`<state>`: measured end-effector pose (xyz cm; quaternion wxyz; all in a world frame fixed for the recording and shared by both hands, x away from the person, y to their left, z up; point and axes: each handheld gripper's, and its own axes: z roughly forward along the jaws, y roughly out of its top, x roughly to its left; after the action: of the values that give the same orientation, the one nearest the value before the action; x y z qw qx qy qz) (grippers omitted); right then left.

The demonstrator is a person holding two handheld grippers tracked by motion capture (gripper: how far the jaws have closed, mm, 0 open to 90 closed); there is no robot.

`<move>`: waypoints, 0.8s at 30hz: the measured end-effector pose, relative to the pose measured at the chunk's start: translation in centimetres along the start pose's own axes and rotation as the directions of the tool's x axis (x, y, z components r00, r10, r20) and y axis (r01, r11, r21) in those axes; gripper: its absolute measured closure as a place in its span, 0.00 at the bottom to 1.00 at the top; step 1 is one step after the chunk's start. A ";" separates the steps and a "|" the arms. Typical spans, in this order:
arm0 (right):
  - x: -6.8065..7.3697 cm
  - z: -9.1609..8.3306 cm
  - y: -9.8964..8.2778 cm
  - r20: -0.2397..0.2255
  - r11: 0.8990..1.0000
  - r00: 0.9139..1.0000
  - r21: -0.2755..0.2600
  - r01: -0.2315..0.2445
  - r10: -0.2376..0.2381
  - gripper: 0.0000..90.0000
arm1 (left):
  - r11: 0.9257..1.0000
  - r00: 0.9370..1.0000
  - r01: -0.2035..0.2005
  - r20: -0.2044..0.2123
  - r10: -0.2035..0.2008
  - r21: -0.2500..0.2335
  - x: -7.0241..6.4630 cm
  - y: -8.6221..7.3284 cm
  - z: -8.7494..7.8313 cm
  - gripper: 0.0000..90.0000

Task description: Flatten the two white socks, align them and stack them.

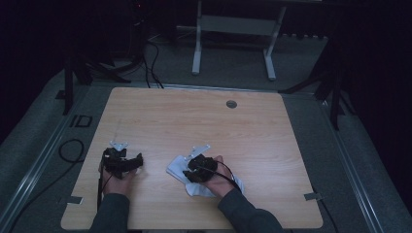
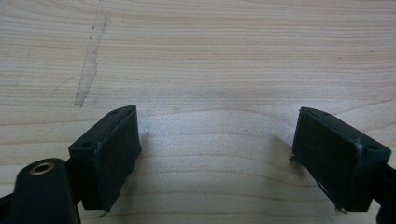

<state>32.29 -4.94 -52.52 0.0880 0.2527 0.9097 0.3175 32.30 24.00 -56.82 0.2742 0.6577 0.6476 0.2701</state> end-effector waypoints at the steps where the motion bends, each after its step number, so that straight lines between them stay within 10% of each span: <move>1: 0.0 -0.4 0.1 0.000 1.000 1.000 -0.012 -0.001 0.001 0.67 | 1.000 1.000 -0.009 0.005 0.009 0.004 0.0 -0.1 -0.1 0.17; 10: -1.9 -3.6 -0.5 0.030 0.999 0.999 -0.045 -0.025 0.026 0.64 | 0.998 0.996 -0.064 0.069 0.065 -0.010 -1.1 -0.3 -1.1 0.67; 15: -2.8 -4.9 -1.5 0.043 0.998 0.998 -0.043 -0.035 0.037 0.64 | 0.995 0.983 -0.103 0.154 0.104 -0.011 -2.1 0.0 -1.9 0.94; 24: -3.4 -6.7 -3.2 0.060 0.998 0.997 -0.040 -0.048 0.050 0.63 | 0.979 0.941 -0.188 0.273 0.201 -0.074 -5.4 0.8 -3.9 1.00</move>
<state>31.78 -12.44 -49.31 0.1128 0.2829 0.8938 0.3292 30.01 18.62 -53.50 0.3502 0.7433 0.5276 0.2155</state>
